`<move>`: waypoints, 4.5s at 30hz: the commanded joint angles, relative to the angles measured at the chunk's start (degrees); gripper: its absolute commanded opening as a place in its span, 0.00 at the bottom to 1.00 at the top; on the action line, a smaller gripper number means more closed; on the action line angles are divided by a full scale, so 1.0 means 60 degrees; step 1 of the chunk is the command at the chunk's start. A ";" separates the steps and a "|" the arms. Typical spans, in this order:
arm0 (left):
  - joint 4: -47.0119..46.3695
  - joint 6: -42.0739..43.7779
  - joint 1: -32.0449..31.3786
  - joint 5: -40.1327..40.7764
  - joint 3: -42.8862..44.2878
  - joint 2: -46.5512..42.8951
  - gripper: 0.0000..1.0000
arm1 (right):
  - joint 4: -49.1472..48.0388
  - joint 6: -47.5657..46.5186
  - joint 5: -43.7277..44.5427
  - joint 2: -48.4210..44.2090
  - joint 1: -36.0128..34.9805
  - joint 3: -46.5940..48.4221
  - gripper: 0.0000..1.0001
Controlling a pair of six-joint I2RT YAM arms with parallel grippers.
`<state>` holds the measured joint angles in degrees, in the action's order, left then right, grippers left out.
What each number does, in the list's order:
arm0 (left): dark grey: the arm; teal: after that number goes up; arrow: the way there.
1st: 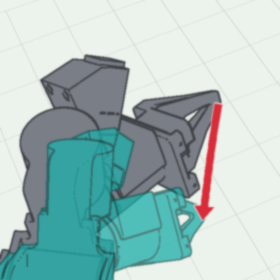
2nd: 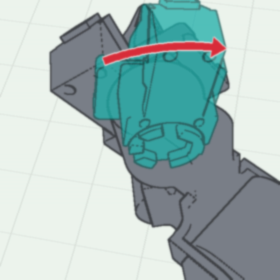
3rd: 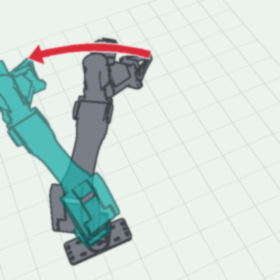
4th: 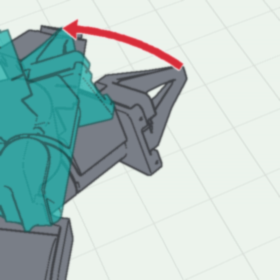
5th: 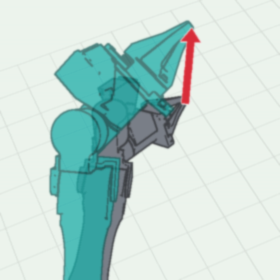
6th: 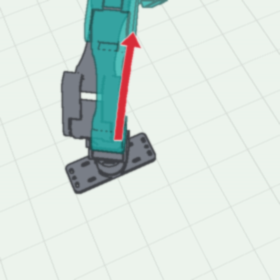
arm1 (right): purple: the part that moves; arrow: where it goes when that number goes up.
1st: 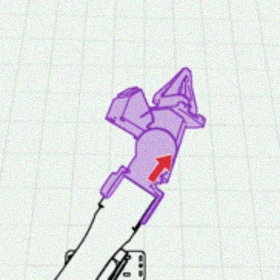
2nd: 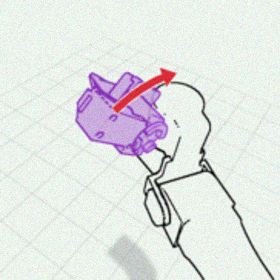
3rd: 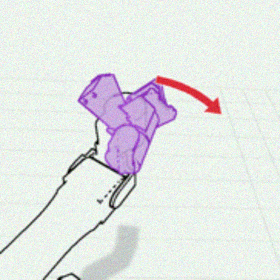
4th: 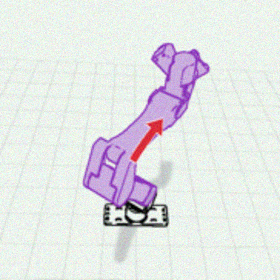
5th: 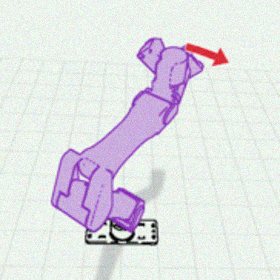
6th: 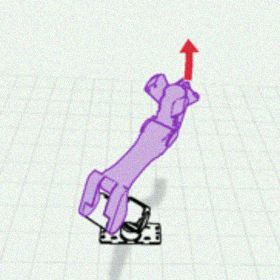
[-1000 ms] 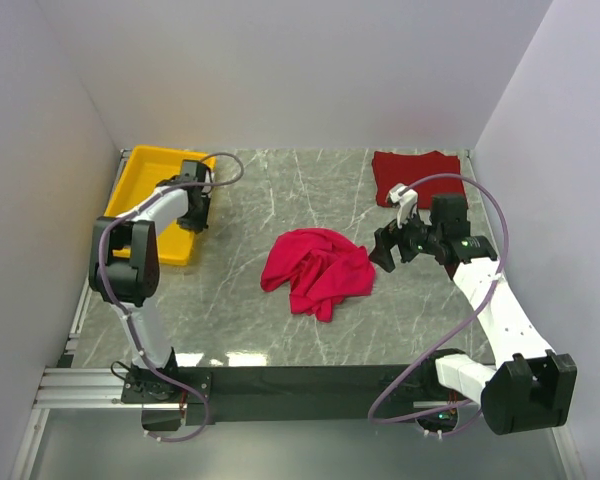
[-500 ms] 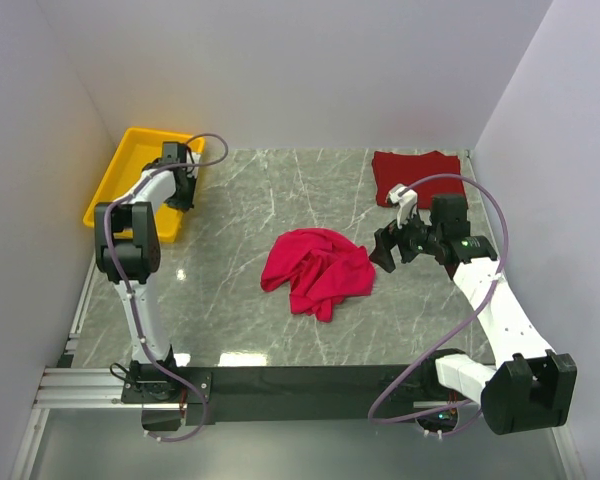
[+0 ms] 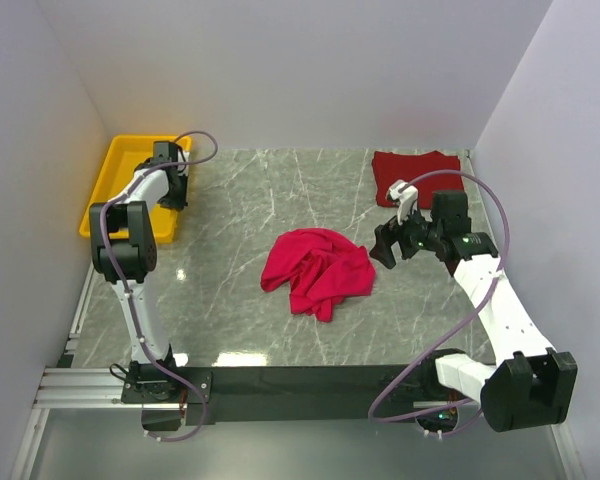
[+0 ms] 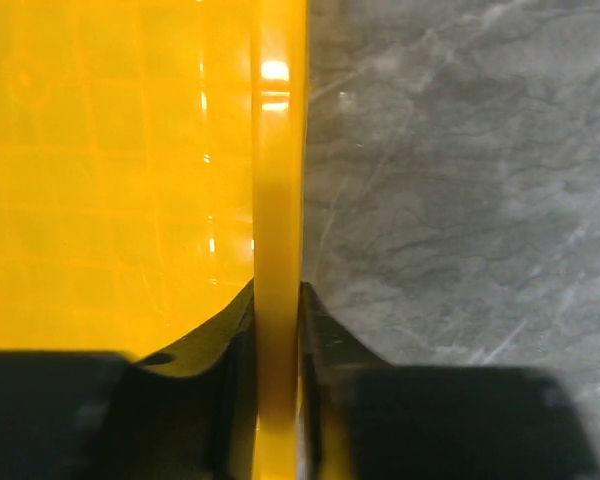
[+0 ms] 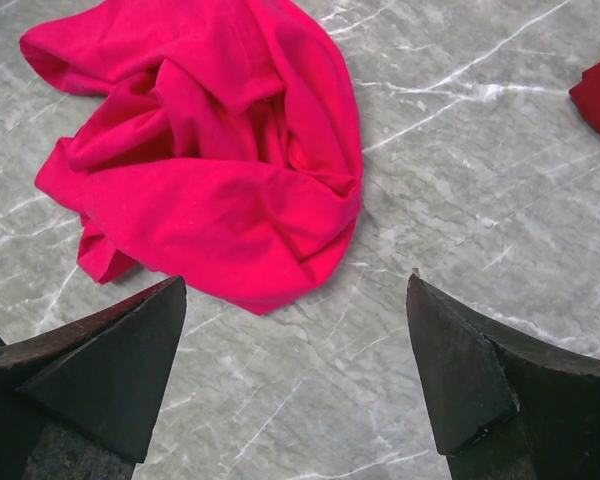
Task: Fold and stack the t-shirts
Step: Flatten the tshirt out
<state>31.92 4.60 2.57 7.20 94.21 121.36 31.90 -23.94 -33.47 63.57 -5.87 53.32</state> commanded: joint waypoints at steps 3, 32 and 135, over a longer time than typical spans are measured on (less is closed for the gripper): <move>-0.0413 -0.0386 0.0070 0.0602 0.0001 -0.0362 0.50 | 0.0030 -0.0199 0.0012 0.0157 -0.0003 0.0517 0.96; -0.4880 -0.4882 0.0510 -0.6940 -0.7790 -1.0263 1.00 | 0.0018 -0.0479 0.0245 0.2864 -0.1336 0.0429 0.91; -0.4561 -0.2274 -0.6815 -0.6195 -0.5596 -1.2224 0.01 | 0.2039 -0.0581 -0.3516 -0.1453 -0.0121 0.5908 0.00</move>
<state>1.76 -4.40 -38.39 -30.50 57.17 53.63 48.75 -29.82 -53.56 58.46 -8.01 87.29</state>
